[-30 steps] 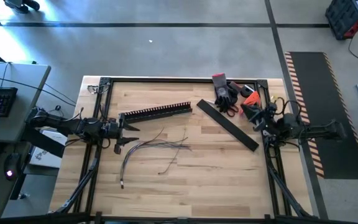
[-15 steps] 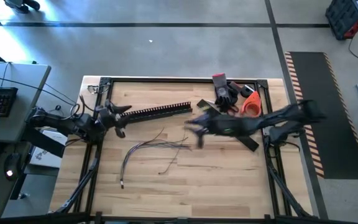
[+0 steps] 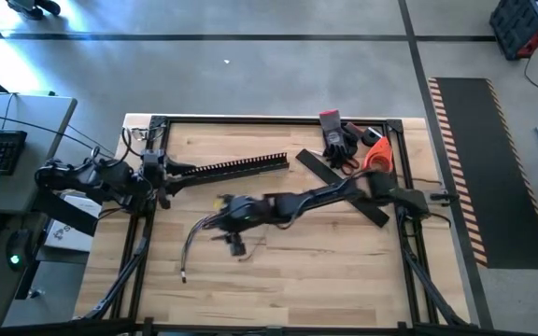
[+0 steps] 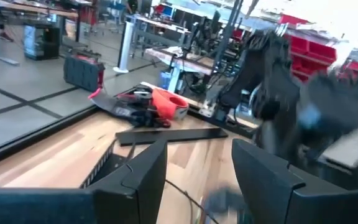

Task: Ziptie cables
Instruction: Wrap the colored cables together using a zip tie

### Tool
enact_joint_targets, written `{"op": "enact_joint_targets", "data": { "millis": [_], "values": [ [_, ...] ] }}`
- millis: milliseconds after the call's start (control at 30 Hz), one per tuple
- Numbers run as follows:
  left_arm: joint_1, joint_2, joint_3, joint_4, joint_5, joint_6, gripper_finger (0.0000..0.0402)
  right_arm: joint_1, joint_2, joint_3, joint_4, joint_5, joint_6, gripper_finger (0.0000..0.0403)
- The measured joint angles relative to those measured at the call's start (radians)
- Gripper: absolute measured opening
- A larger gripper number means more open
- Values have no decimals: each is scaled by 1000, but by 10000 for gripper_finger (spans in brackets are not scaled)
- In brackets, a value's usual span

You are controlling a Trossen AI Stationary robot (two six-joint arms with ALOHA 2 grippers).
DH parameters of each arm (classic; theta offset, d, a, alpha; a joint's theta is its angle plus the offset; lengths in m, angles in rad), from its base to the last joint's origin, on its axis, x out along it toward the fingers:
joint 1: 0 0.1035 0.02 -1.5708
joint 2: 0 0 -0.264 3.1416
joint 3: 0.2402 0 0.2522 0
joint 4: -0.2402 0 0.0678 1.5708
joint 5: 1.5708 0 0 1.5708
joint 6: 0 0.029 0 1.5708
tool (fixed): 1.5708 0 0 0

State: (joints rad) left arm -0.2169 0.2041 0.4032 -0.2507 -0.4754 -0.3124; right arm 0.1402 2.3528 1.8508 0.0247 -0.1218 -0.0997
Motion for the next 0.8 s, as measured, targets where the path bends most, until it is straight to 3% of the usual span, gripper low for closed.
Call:
{"op": "enact_joint_targets", "data": {
  "millis": [233, 400, 633, 800],
  "values": [
    [0, 1, 33, 1, 3, 46, 163, 26, 293, 494, -234, -16, -95, 220],
    [0, 1, 33, -22, -3, 62, 163, 5, 306, 396, -73, -85, -87, 221],
    [0, 1, 33, -101, -4, 28, 163, -47, 301, 392, -169, 54, -37, 207],
    [0, 2, 33, -191, 60, -99, 163, -50, 301, 392, -348, 51, -78, 204]
  ]
}}
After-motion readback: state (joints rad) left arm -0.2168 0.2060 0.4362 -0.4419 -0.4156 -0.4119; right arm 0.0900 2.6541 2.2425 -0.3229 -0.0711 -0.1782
